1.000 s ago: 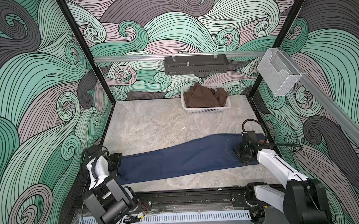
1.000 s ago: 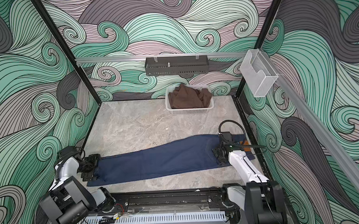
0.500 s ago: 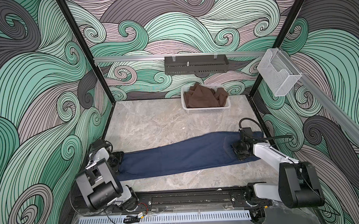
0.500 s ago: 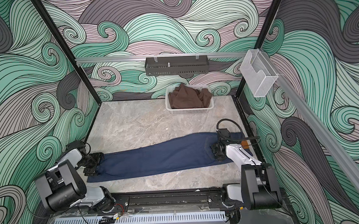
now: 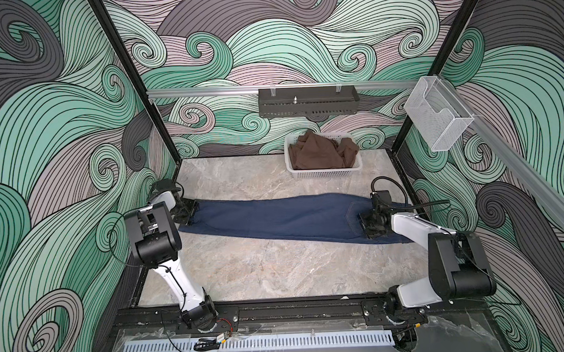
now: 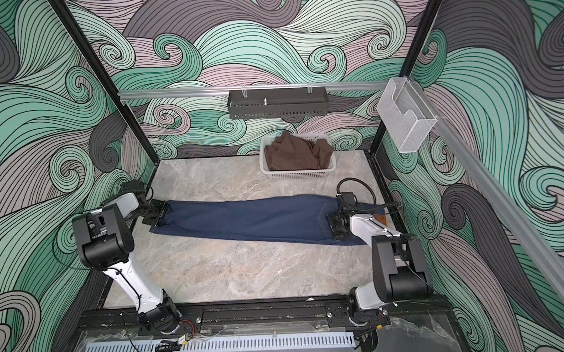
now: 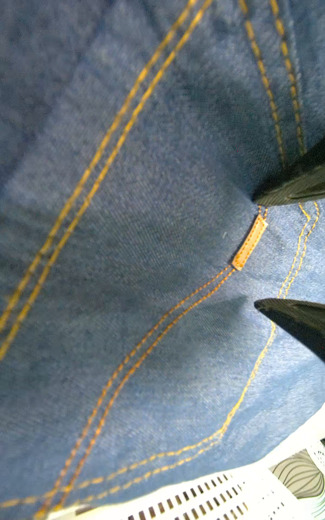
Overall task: Fold and stack the trousers
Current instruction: Move the trousers to the center of the table.
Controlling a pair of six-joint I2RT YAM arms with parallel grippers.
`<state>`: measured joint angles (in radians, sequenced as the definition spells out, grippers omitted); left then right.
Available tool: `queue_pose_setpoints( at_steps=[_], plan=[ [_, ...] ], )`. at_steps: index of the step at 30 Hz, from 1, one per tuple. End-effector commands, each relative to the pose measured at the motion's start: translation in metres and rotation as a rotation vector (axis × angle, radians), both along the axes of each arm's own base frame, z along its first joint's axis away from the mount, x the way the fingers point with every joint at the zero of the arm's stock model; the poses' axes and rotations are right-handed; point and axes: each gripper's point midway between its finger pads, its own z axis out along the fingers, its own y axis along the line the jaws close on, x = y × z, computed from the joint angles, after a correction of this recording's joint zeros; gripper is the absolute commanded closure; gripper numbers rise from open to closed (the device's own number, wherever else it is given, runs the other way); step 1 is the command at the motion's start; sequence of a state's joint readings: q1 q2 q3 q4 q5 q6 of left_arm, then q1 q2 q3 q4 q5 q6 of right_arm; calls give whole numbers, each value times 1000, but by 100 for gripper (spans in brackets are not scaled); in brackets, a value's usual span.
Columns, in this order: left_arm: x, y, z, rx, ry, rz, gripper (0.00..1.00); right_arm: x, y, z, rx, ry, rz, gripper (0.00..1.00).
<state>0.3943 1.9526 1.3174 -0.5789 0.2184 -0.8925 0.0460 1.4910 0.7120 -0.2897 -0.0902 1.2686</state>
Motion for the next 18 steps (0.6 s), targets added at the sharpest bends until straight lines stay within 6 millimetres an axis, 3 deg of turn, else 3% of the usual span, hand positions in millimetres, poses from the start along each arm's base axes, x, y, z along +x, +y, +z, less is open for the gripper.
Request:
queue_pose_setpoints(
  at_steps=[1,9,15,18],
  plan=[
    [9,2,15,31,-18,-70,56,-13,-2,-21,-15,79,-16,46],
    [1,-1,84,139,-131,-217,84,-10,9,-6,-34,41,69,46],
    [9,-16,99,94,-186,-317,98,-10,7,16,-75,4,125,46],
    [22,-39,115,78,-257,-425,100,-11,5,24,-93,-11,142,46]
  ],
)
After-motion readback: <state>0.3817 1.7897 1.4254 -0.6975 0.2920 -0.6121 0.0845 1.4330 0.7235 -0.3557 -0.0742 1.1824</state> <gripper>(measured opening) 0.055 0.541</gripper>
